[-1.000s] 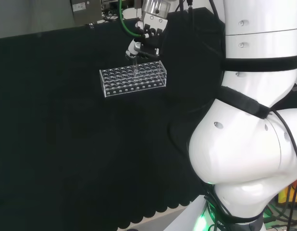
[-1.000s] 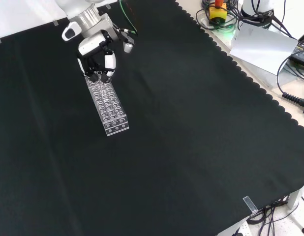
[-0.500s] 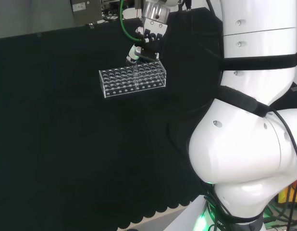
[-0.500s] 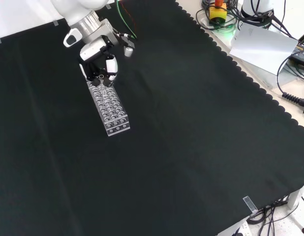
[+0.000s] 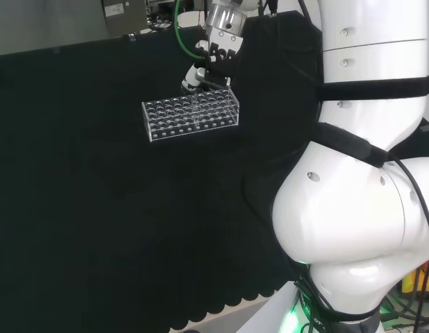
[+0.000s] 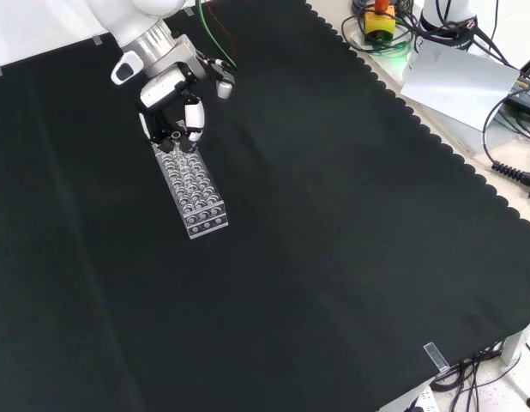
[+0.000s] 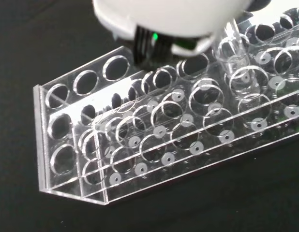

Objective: Put the test tube back in the rack.

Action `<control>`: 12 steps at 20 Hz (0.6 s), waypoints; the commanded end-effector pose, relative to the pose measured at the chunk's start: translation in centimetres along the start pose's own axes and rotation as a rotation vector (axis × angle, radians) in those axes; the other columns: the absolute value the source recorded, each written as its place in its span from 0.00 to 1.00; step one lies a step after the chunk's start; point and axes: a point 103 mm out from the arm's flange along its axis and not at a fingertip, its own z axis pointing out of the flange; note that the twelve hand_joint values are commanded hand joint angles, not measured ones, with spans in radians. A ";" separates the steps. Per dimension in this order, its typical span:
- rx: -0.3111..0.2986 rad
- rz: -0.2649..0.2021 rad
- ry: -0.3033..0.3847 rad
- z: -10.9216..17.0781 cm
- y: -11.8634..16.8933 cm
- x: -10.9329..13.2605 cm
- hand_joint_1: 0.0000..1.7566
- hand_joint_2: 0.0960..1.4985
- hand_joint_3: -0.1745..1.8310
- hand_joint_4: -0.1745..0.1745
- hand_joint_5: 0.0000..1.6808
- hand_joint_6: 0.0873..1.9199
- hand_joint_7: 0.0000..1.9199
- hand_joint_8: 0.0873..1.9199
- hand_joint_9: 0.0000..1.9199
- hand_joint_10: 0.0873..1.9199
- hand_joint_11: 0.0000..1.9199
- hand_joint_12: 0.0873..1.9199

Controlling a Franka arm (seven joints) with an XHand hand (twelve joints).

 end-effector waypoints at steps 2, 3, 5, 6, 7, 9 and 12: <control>0.013 -0.050 -0.019 -0.4 -0.8 1.0 0.65 0.31 0.50 0.20 0.49 0.39 0.52 0.42 0.55 0.39 0.37 0.72; 0.010 -0.056 -0.026 -0.5 -1.0 1.2 0.65 0.30 0.51 0.22 0.47 0.39 0.49 0.42 0.53 0.40 0.36 0.72; 0.005 -0.066 -0.023 -0.8 -1.5 1.4 0.64 0.29 0.51 0.27 0.45 0.39 0.44 0.44 0.49 0.41 0.34 0.73; 0.004 -0.069 -0.016 -1.1 -1.7 1.4 0.64 0.29 0.51 0.28 0.44 0.39 0.42 0.44 0.48 0.41 0.33 0.73; 0.000 -0.072 -0.013 -1.4 -2.0 1.5 0.64 0.29 0.51 0.29 0.43 0.39 0.41 0.44 0.47 0.41 0.33 0.73; -0.012 -0.077 -0.016 -2.1 -2.6 1.6 0.64 0.29 0.51 0.30 0.43 0.39 0.40 0.44 0.46 0.41 0.33 0.73; -0.031 -0.091 -0.016 -3.7 -3.6 1.9 0.63 0.29 0.50 0.32 0.42 0.38 0.38 0.44 0.45 0.41 0.32 0.73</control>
